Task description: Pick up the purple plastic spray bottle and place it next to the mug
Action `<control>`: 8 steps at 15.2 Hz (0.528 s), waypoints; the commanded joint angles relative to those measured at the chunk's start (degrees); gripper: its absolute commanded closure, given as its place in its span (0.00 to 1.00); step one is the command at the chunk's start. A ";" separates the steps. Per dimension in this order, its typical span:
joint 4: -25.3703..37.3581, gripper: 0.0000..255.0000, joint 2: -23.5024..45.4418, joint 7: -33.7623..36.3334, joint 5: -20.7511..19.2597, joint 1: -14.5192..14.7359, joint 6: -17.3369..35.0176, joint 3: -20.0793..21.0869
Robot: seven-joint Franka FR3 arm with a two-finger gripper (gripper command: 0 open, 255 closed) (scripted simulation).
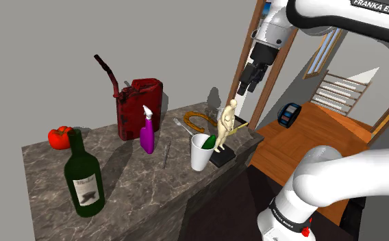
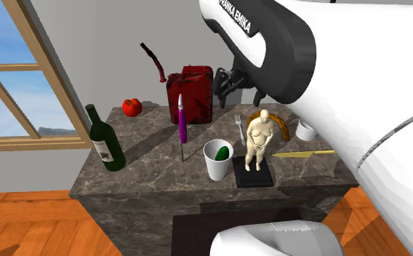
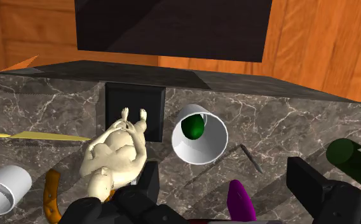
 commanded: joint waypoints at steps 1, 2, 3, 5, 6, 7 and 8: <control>0.00 0.00 0.00 0.00 0.00 0.00 0.00 0.00; 0.19 0.00 1.66 0.74 0.35 0.12 1.42 0.74; 0.47 0.00 3.37 1.47 0.67 0.22 2.80 1.47; 1.24 0.00 6.94 2.93 1.21 0.41 5.49 2.91; 1.75 0.00 8.78 3.66 1.42 0.48 6.77 3.61; 2.34 0.00 10.67 4.40 1.58 0.55 8.02 4.30; 3.00 0.00 12.59 5.14 1.70 0.60 9.23 4.98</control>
